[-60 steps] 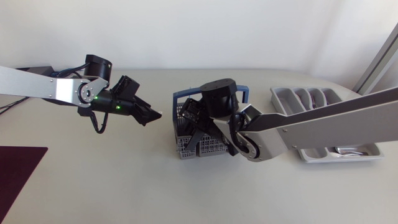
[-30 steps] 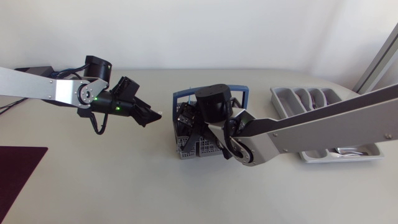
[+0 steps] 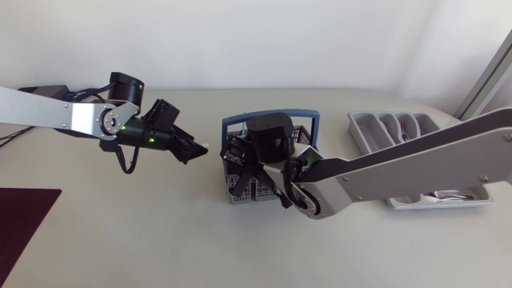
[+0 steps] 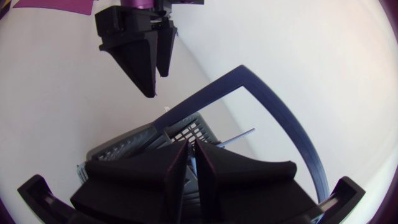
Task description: Sort the cutlery from the basket into the organizer compartments.
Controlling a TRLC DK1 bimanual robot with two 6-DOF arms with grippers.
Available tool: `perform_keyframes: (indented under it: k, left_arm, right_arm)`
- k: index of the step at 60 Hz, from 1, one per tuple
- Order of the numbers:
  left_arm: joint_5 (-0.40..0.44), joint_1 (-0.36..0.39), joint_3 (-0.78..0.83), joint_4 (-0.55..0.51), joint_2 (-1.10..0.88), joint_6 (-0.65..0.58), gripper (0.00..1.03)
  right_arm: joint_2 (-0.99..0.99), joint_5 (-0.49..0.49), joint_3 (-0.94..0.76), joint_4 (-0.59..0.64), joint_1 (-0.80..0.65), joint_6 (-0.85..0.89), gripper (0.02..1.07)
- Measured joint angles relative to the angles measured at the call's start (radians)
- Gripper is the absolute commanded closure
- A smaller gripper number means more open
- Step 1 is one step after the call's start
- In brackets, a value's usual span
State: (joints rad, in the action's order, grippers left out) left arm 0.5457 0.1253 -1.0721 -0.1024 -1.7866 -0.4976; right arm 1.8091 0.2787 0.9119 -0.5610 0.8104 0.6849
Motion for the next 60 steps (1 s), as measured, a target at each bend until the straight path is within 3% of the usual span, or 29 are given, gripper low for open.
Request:
perform_keyframes:
  k: [24,60]
  left_arm:
    - [0.000,0.002,0.030,0.000,0.045,0.000,0.18]
    - [0.000,0.015,0.109,0.000,0.154,0.000,0.18]
  right_arm:
    - [-0.044,0.038,-0.061,-0.052,0.021,0.053,1.01]
    - [-0.288,0.149,-0.126,0.050,0.200,0.065,1.01]
